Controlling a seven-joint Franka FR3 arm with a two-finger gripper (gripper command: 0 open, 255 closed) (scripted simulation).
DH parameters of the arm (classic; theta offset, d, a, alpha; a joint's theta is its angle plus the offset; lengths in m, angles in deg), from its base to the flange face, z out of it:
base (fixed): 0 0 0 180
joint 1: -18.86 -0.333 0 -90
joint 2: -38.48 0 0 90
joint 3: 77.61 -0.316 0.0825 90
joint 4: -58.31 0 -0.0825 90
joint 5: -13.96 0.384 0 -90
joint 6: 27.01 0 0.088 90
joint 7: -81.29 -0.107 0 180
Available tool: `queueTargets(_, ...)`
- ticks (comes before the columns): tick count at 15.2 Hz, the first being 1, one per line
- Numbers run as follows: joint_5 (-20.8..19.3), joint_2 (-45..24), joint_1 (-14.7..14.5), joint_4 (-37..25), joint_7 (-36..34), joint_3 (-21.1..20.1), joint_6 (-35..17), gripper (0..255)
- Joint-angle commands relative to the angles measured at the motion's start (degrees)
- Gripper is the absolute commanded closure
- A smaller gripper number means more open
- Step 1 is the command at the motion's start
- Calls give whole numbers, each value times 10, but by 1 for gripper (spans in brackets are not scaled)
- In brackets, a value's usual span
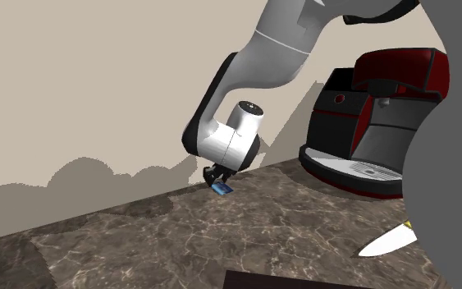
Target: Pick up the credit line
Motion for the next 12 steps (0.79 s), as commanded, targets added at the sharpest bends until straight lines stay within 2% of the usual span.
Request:
queueTargets(1,0,0,0,0,0,0,0,255)
queueTargets(12,18,82,-22,26,-15,24,53,255)
